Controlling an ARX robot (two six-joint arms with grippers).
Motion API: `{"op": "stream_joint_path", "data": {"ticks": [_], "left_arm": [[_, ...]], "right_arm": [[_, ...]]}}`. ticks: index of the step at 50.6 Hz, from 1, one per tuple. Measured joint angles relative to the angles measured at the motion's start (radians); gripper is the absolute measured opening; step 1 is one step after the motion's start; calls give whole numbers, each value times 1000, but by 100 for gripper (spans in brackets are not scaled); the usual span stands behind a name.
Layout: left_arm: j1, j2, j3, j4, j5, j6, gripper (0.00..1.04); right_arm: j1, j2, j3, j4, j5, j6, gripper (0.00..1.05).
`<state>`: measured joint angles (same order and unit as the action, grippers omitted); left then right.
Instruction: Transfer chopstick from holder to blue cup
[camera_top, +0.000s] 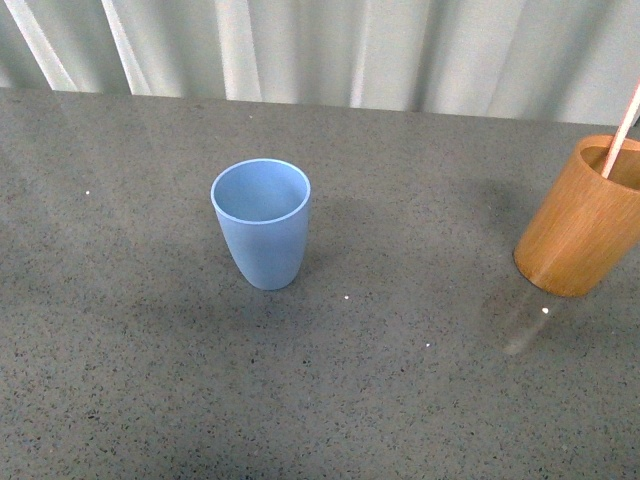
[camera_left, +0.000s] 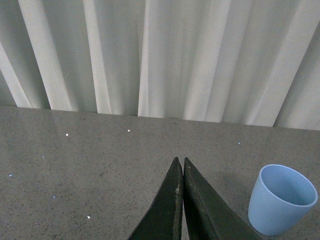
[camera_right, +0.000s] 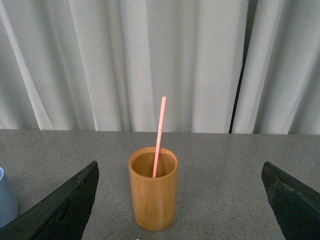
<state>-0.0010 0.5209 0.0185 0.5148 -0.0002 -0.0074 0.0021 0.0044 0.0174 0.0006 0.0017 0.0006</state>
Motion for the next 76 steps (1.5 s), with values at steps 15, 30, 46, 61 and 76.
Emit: {"op": "stream_joint_path", "data": {"ticks": [15,30,46,61,76], "left_arm": [[0,-142,0,-134,0,0,4],[0,-265,0,-254,0,0,4],[0,-337,0,-327,0,0,4],[0,-517,0,-514,0,0,4],[0,-517,0,-514,0,0,52]], "right_arm": [[0,0,0,0,0,0,95],[0,0,0,0,0,0,95],[0,0,0,0,0,0,95],[0,0,0,0,0,0,95],[0,0,0,0,0,0,95]]}}
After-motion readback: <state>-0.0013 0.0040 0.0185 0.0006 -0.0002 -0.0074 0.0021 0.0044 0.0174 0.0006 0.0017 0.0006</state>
